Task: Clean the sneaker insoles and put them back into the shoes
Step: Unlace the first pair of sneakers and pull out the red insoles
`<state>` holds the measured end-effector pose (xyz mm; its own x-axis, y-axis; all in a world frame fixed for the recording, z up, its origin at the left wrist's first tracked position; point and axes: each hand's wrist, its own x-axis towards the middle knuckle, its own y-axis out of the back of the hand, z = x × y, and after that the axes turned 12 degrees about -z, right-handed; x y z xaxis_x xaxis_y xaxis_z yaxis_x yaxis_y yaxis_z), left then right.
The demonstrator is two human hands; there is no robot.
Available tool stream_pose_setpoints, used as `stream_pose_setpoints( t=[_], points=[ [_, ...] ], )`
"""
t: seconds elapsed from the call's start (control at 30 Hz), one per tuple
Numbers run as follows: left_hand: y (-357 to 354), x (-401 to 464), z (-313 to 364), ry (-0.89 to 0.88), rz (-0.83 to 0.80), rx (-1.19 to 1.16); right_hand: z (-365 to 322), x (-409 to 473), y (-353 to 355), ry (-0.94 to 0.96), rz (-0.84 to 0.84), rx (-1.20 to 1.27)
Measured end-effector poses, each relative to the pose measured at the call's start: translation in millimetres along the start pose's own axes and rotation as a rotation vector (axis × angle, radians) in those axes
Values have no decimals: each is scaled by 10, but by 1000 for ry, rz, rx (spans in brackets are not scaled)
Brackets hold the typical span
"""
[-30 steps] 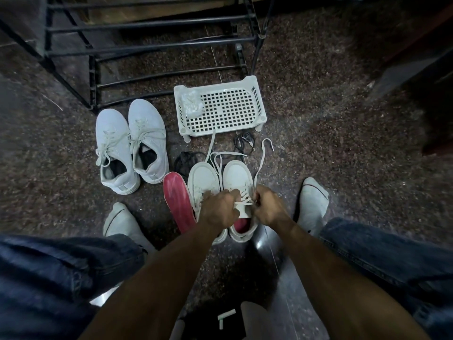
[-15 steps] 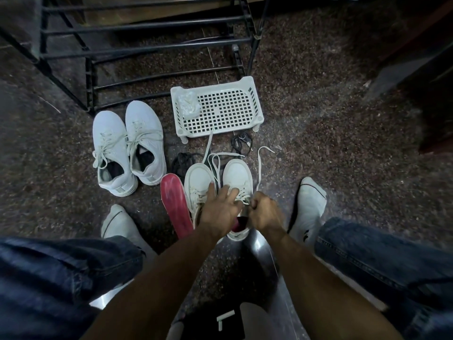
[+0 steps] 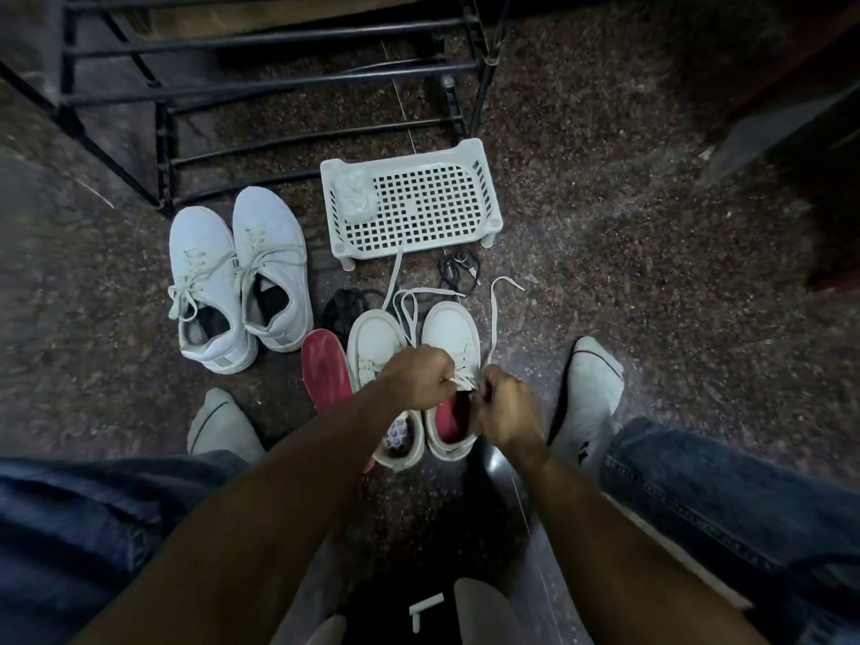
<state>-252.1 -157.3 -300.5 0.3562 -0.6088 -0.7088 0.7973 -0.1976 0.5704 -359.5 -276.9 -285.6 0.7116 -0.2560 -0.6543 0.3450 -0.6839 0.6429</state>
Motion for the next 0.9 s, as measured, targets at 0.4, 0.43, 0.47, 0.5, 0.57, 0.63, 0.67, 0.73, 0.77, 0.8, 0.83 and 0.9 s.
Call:
stream_pose_setpoints(
  t=[0.4,0.43,0.47,0.5,0.57,0.63,0.67,0.73,0.77,0.8,0.83,0.9],
  points=[
    [7,77,120,160,-28,-225,-358,-205,-304,-189,-106,-234],
    [3,75,121,165,-28,-247,-390,-185,-343,-216,-111,-225],
    [-3,76,119,173,-24,-267,-413,-160,-376,-233,-115,-219],
    [-4,71,113,177,-20,-288,-433,-130,-393,-249,-120,-207],
    [-2,68,90,169,-31,-349,-466,-61,-391,-293,-145,-153],
    [-8,82,43,149,-39,-420,-471,11,-389,-335,-181,-53],
    [-11,84,24,144,-33,-456,-470,36,-392,-346,-200,3],
    [-10,79,5,138,-10,-516,-460,60,-401,-345,-226,89],
    [-11,82,-7,140,0,-537,-444,70,-411,-343,-235,116],
    [-15,93,-22,144,2,-559,-435,73,-412,-345,-244,133],
    [-12,104,-33,148,0,-583,-425,81,-412,-352,-250,147],
    [-5,121,-47,156,-6,-637,-417,99,-419,-358,-266,167]
  ],
)
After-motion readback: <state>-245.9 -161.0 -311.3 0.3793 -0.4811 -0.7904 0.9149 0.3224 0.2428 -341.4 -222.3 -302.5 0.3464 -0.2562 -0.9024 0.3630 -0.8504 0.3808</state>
